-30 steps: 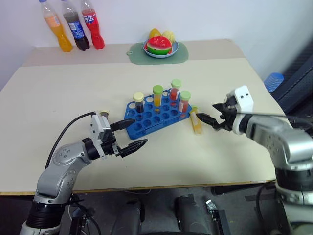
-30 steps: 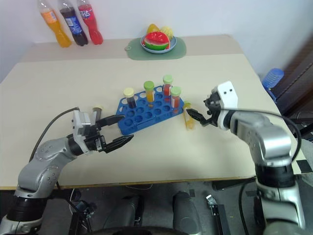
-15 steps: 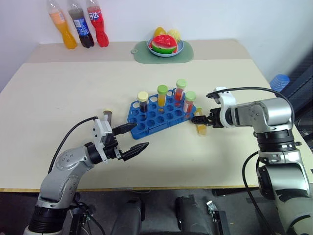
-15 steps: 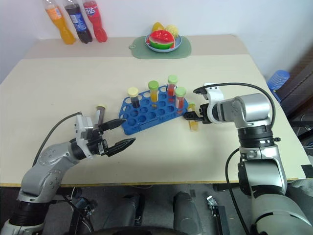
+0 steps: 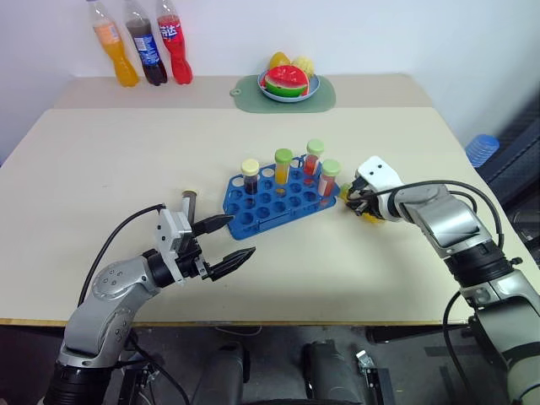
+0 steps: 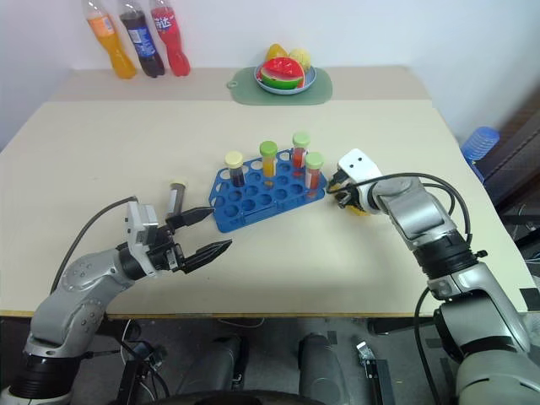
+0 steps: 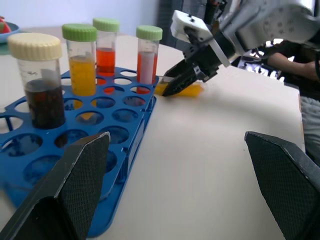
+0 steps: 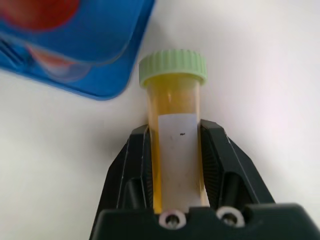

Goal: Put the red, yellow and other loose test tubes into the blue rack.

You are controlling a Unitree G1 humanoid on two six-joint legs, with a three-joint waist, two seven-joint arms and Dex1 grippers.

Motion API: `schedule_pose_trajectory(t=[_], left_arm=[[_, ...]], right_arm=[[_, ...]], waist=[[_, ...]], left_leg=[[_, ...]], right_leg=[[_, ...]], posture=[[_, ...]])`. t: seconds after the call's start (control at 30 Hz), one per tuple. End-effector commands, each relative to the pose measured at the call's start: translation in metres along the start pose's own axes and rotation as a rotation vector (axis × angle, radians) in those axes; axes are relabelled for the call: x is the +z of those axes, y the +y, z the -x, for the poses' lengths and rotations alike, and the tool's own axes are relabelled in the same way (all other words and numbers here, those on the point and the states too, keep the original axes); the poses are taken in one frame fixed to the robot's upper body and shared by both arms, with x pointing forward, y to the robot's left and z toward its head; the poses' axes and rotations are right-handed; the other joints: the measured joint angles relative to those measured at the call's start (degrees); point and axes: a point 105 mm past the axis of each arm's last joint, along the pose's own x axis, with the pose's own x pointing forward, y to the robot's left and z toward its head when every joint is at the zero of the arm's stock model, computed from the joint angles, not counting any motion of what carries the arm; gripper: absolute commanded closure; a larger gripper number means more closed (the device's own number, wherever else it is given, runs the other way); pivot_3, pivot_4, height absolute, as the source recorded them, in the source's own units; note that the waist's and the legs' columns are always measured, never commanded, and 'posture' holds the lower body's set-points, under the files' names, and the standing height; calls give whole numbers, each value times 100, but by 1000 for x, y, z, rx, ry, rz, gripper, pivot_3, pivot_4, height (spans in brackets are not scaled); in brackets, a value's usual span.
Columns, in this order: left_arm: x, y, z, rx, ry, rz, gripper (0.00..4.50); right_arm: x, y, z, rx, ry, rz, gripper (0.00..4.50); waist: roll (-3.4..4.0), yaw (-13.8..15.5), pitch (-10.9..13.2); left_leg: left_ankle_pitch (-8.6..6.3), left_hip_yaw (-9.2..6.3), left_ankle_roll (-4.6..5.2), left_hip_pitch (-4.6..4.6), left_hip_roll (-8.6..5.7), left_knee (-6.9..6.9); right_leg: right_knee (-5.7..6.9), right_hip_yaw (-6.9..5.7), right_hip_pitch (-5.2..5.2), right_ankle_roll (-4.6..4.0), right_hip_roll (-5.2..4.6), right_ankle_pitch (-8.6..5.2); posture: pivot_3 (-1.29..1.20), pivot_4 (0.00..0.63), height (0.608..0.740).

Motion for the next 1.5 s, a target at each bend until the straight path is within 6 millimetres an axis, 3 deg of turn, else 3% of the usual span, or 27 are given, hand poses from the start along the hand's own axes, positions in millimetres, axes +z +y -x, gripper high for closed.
schedule_pose_trajectory(t=[0.03,0.1,0.17,0.23,0.3,0.37,0.47,0.6,0.67,0.73,0.9,1.1,1.27,1.5], left_arm=[[11,0,-2,-15,-29,-39,0],[11,0,-2,-16,-28,-40,0],[11,1,-3,-19,-27,-40,0],[11,2,-3,-26,-25,-41,0],[10,2,-4,-31,-24,-41,0],[11,3,-4,-37,-21,-43,0],[12,4,-5,-47,-20,-48,0],[12,5,-4,-57,-11,-51,0],[13,6,-4,-59,-10,-53,0],[13,7,-3,-59,-10,-55,0],[11,9,-1,-43,-10,-47,0],[-3,12,17,16,15,-16,0],[-14,16,31,61,37,-2,0],[-17,15,37,96,27,9,0]], right_arm=[[-41,-46,18,-169,51,-85,3670],[-52,-56,29,-210,50,-107,3670],[-74,-70,42,-311,100,-22,3670],[-90,-72,52,-344,122,-42,3670],[-84,-65,55,-340,14,-92,3670],[-66,-47,56,-268,-149,-140,3670],[-30,12,69,25,-445,-215,3670],[-22,61,86,293,-516,-190,3670],[-21,76,87,366,-522,-137,3670],[-14,81,85,384,-563,-105,3670],[36,102,79,489,-815,-134,3670],[88,115,57,479,-1029,-231,3670],[109,127,38,480,-1075,-257,3670],[117,106,13,281,-1131,-302,3670]], waist=[[-1,39,0],[-1,116,0],[-1,150,0],[0,131,0],[-1,114,0],[3,79,0],[1,23,0],[11,-67,4],[11,-54,5],[11,-47,5],[18,-63,9],[22,-46,12],[22,-34,13],[24,-63,14]], left_leg=[[0,-4,0,-1,-1,0],[0,-4,0,-3,-2,-1],[-2,-6,3,-7,-4,-4],[-5,-11,8,-15,-6,-9],[-7,-7,11,-15,-4,-10],[-7,-4,11,-10,0,-12],[-9,-8,15,-3,13,-12],[-11,-13,18,4,19,-12],[-11,-13,18,5,19,-9],[-11,-12,18,5,18,-8],[-11,-13,17,4,19,-10],[-11,-16,16,0,18,-16],[-10,-16,14,-4,12,-15],[-7,-12,8,-4,11,-21]], right_leg=[[-3,-4,3,0,-1,0],[-5,-3,2,0,-3,0],[-7,-4,-1,0,-4,0],[-17,-9,-6,0,-5,-1],[-18,-8,-6,0,-4,-1],[-15,-7,-6,0,-2,-1],[-11,-7,-2,0,13,-1],[-1,4,-3,1,19,-1],[0,5,-3,1,18,-1],[0,5,-2,1,17,-1],[2,7,-10,0,17,-1],[2,9,-20,0,13,-1],[4,8,-25,0,6,-1],[12,9,-36,0,7,0]], posture=[[0,150,740],[0,150,740],[0,150,740],[0,150,740],[0,150,740],[0,150,740],[0,150,740],[0,150,740],[0,150,740],[0,150,740],[0,150,740],[0,150,740],[0,150,740],[0,150,740]])
